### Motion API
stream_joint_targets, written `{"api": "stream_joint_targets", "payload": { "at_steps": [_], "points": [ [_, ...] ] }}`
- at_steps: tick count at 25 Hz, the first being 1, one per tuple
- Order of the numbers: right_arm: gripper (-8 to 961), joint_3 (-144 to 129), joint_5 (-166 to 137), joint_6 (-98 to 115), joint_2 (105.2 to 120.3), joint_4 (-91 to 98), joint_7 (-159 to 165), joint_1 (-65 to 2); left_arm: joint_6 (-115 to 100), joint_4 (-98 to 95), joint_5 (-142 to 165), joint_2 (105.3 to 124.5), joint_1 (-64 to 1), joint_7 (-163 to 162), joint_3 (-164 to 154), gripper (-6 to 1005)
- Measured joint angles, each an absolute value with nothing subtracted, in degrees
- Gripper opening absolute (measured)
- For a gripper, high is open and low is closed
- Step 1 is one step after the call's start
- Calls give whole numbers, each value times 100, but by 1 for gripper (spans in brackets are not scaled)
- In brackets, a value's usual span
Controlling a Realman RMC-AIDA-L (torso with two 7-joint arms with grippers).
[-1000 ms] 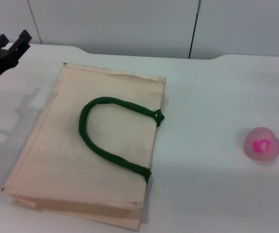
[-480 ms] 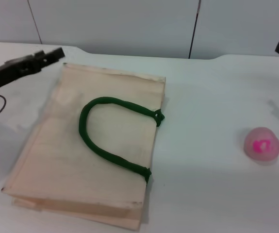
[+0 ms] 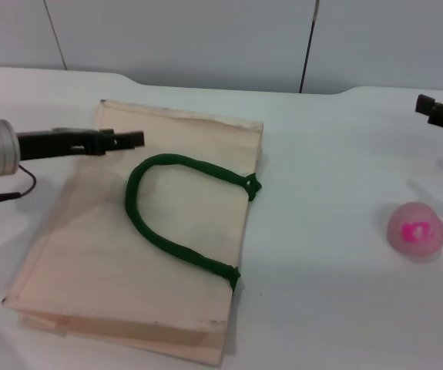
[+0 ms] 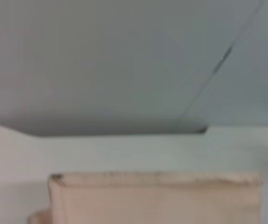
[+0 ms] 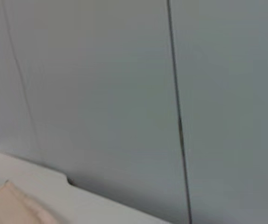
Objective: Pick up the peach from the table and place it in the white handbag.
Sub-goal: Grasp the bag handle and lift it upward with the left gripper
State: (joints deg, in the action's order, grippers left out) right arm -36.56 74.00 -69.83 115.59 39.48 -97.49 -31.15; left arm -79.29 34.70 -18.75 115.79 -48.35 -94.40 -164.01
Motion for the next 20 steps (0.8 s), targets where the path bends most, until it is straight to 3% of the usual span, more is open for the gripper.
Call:
{"api": "stream_joint_targets", "payload": {
  "at_steps": [20],
  "points": [
    [807,-3647,7296,-7331,11562,4223,-9494,-3023,-7592,3336,-108,11594,-5417,-10329,-16400,783]
  ]
}}
